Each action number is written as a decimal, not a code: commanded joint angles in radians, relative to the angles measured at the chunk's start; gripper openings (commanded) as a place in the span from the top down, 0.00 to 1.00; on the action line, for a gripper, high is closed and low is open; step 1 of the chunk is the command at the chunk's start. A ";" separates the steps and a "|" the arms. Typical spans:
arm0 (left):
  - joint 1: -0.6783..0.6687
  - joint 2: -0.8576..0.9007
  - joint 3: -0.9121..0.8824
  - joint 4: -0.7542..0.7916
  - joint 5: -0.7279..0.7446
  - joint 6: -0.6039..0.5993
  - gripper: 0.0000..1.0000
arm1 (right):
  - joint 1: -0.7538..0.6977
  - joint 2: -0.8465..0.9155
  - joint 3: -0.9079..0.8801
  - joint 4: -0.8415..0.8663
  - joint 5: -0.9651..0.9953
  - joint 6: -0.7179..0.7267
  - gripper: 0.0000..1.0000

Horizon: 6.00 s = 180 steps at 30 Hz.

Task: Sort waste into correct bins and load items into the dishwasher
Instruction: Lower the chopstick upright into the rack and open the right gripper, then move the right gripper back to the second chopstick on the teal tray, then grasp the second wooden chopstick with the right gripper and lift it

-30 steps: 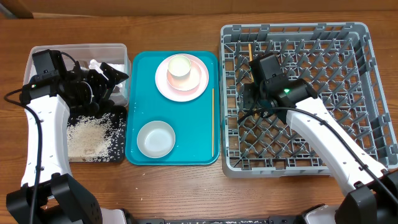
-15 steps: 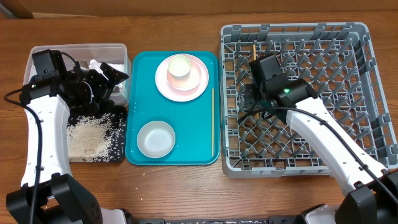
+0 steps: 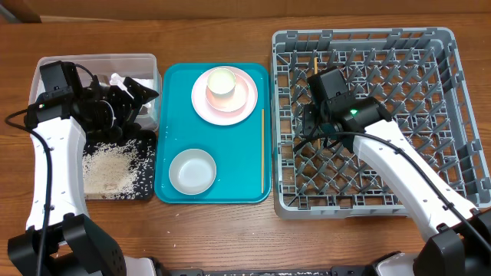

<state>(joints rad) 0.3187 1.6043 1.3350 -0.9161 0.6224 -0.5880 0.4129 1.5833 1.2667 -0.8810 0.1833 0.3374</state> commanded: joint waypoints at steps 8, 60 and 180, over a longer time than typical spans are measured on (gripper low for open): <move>0.002 -0.010 0.017 0.001 -0.006 0.016 0.00 | -0.002 0.001 -0.005 -0.004 0.011 0.003 0.96; 0.002 -0.010 0.017 0.001 -0.006 0.016 0.00 | 0.055 0.084 -0.005 0.167 -0.612 0.084 0.84; 0.002 -0.010 0.017 0.001 -0.006 0.016 0.00 | 0.414 0.426 -0.005 0.319 0.129 0.505 0.85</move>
<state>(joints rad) 0.3187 1.6043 1.3350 -0.9161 0.6189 -0.5880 0.8318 2.0022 1.2659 -0.5629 0.3172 0.8379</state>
